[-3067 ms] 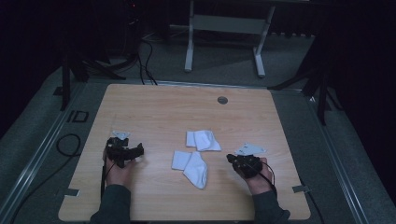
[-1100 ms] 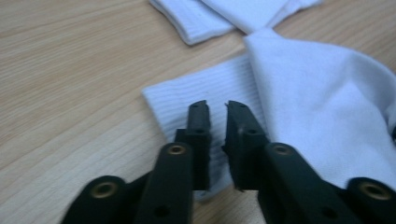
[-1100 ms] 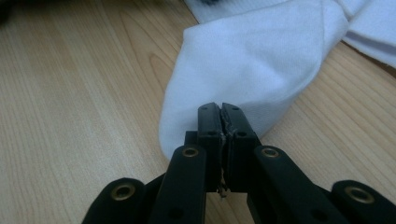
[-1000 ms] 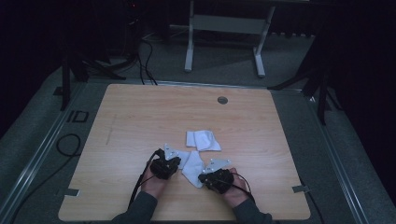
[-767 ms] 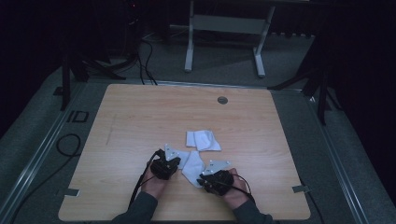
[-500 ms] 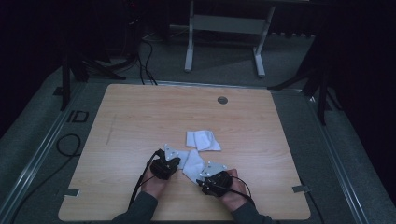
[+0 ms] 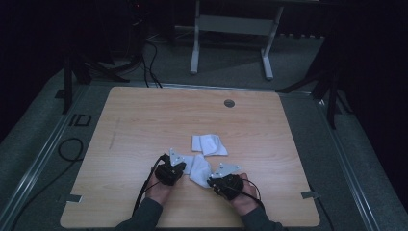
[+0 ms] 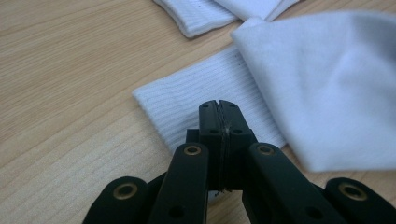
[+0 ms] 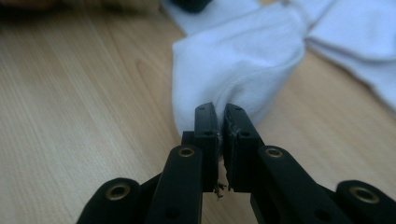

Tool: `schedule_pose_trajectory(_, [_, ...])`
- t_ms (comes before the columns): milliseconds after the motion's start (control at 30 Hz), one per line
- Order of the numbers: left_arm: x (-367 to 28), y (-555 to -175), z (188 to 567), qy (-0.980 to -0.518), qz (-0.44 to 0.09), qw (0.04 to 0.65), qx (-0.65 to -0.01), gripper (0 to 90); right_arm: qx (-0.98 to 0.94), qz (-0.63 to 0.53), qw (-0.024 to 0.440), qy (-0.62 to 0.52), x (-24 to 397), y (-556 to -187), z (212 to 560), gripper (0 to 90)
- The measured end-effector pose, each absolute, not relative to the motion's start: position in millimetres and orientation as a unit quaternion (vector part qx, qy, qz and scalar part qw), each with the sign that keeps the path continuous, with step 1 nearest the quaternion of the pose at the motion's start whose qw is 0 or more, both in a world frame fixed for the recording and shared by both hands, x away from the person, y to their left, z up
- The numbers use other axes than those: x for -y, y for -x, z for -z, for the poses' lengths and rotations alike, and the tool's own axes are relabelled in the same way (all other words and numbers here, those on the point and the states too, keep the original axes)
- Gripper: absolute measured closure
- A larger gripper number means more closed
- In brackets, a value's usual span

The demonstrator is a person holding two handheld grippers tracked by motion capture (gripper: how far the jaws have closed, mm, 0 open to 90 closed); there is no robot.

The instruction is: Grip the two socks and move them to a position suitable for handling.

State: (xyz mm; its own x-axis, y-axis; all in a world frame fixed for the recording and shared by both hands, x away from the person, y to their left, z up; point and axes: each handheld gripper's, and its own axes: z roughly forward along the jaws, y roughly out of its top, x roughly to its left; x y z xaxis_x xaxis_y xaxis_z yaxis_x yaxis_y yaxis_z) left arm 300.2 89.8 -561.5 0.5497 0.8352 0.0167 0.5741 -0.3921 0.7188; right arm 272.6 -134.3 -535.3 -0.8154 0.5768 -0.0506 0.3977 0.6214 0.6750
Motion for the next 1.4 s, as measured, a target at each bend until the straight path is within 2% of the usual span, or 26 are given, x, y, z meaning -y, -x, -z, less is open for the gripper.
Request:
schedule_pose_trajectory(200, [-89.0, -299.8, 561.6, -0.811, -0.193, 0.34, -0.436, 89.0, -0.872, -0.358, 0.157, -0.295, 162.4, -277.3, 510.6, 84.9])
schedule_pose_trajectory(467, [-89.3, -300.2, 561.2, -0.812, -0.192, 0.339, -0.435, 89.0, -0.852, -0.361, 0.174, -0.338, 201.0, -285.5, 497.0, 84.7])
schedule_pose_trajectory(667, [-89.5, -300.3, 561.0, -0.813, -0.192, 0.337, -0.434, 89.0, -0.842, -0.338, 0.179, -0.379, 233.5, -296.0, 499.9, 84.6])
schedule_pose_trajectory(800, [-89.5, -300.4, 560.7, -0.815, -0.193, 0.336, -0.432, 88.9, -0.844, -0.317, 0.174, -0.396, 239.4, -301.6, 508.1, 84.4])
schedule_pose_trajectory(867, [-89.2, -300.1, 560.3, -0.817, -0.196, 0.331, -0.429, 88.9, -0.847, -0.302, 0.171, -0.402, 240.4, -304.7, 514.6, 82.4])
schedule_pose_trajectory(900, [-88.9, -300.0, 560.3, -0.817, -0.198, 0.33, -0.429, 88.7, -0.847, -0.291, 0.177, -0.408, 240.0, -306.3, 518.9, 74.6])
schedule_pose_trajectory(933, [-88.9, -299.8, 560.1, -0.817, -0.2, 0.329, -0.429, 88.7, -0.847, -0.291, 0.177, -0.408, 240.0, -306.3, 518.9, 74.6])
schedule_pose_trajectory(1033, [-88.7, -298.6, 558.1, -0.815, -0.204, 0.329, -0.431, 86.1, -0.841, -0.301, 0.186, -0.41, 241.3, -305.5, 516.2, 66.4])
schedule_pose_trajectory(1200, [-78.6, -290.3, 548.0, -0.82, -0.206, 0.345, -0.408, 85.1, -0.832, -0.317, 0.196, -0.41, 242.7, -304.8, 511.9, 63.0])
schedule_pose_trajectory(1400, [-45.4, -275.6, 546.1, -0.845, -0.181, 0.358, -0.352, 87.3, -0.837, -0.321, 0.194, -0.399, 237.3, -304.6, 514.2, 62.3])
